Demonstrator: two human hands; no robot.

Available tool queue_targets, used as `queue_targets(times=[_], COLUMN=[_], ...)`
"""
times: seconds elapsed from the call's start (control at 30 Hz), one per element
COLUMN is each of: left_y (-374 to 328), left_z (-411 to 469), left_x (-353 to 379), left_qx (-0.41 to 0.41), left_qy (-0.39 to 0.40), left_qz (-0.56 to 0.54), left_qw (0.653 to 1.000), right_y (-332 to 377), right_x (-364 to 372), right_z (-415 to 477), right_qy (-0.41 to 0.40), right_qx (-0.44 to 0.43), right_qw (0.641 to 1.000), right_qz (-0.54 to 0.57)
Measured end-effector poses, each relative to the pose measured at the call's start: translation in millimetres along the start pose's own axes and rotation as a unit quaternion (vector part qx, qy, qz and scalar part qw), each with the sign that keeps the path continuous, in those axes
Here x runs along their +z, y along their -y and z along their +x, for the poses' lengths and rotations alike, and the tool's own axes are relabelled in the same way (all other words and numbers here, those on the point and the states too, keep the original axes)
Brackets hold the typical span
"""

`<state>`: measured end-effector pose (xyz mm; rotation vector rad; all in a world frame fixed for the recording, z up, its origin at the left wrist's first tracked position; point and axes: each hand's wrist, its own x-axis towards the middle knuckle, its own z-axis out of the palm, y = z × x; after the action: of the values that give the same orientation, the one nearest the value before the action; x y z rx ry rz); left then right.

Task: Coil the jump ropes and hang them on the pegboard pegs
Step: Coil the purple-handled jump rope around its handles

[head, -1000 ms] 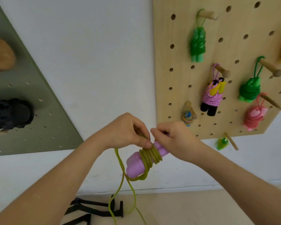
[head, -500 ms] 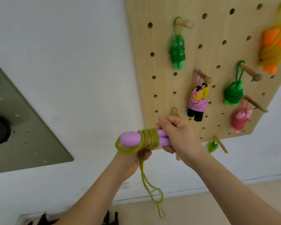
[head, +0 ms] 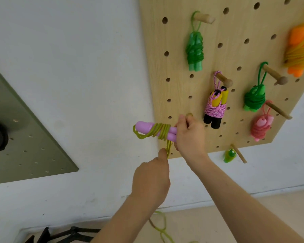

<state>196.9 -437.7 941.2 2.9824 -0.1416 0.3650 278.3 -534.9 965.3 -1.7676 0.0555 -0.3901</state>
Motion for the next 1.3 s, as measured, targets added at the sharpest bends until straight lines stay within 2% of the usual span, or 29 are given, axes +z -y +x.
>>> queue_targets(times=[0.1, 0.23, 0.37, 0.47, 0.53, 0.6, 0.7, 0.77, 0.87, 0.93, 1.03, 1.1, 1.17, 1.23, 1.27, 1.3], left_y=[3.6, 10.9, 18.2, 21.3, 21.4, 26.0, 31.5, 35.0, 39.6, 41.0, 41.1, 35.7, 28.3, 18.2, 13.7, 10.4], left_z=[-2.8, -0.3, 2.0, 9.0, 19.7, 26.7, 30.1, 34.7, 40.3, 38.1, 33.7, 32.9, 33.7, 32.9, 30.9, 27.1], left_x=[-10.1, -24.4, -28.2, -46.4, -59.6, -71.8, -81.1, -83.7, -84.3, -77.3, -68.4, -69.0, -60.6, -47.7, -40.3, -33.9], left_qx=[0.08, 0.109, 0.175, 0.214, 0.189, 0.139, 0.151, 0.139, 0.098, 0.083, 0.069, 0.05, -0.029, -0.142, -0.166, -0.166], left_qy=[-0.028, -0.024, -0.049, -0.052, -0.031, 0.017, 0.086, 0.138, 0.207, 0.229, 0.241, 0.225, 0.18, 0.131, 0.107, 0.074], left_qz=[0.123, 0.193, 0.245, 0.215, 0.189, 0.096, -0.074, -0.231, -0.456, -0.546, -0.612, -0.636, -0.648, -0.716, -0.743, -0.748], left_qw=[0.989, 0.975, 0.952, 0.951, 0.963, 0.985, 0.982, 0.953, 0.86, 0.802, 0.75, 0.737, 0.739, 0.671, 0.64, 0.638], right_y=[0.7, -2.1, -3.0, -1.3, 0.6, 6.8, 18.2, 28.1, 43.0, 49.8, 54.7, 55.8, 55.1, 52.4, 50.7, 48.7], right_x=[-3.4, -5.2, -7.5, -16.2, -21.8, -28.9, -42.1, -50.0, -57.5, -59.7, -62.1, -61.9, -58.9, -55.6, -55.5, -55.8], right_z=[-1.9, -4.7, -3.5, -7.1, -9.4, -14.4, -21.4, -24.0, -26.0, -27.1, -29.6, -31.0, -30.9, -28.8, -27.4, -26.1], right_qy=[0.007, 0.037, 0.132, 0.199, 0.217, 0.232, 0.266, 0.286, 0.312, 0.328, 0.345, 0.335, 0.303, 0.267, 0.261, 0.27], right_qx=[-0.063, -0.148, -0.169, -0.169, -0.207, -0.239, -0.231, -0.19, -0.144, -0.111, -0.077, -0.06, -0.043, -0.03, -0.019, -0.002], right_qw=[0.995, 0.97, 0.934, 0.924, 0.914, 0.905, 0.917, 0.932, 0.939, 0.938, 0.932, 0.933, 0.941, 0.951, 0.953, 0.953], right_qz=[-0.079, -0.191, -0.287, -0.281, -0.274, -0.263, -0.186, -0.114, -0.016, 0.028, 0.075, 0.113, 0.146, 0.155, 0.149, 0.141])
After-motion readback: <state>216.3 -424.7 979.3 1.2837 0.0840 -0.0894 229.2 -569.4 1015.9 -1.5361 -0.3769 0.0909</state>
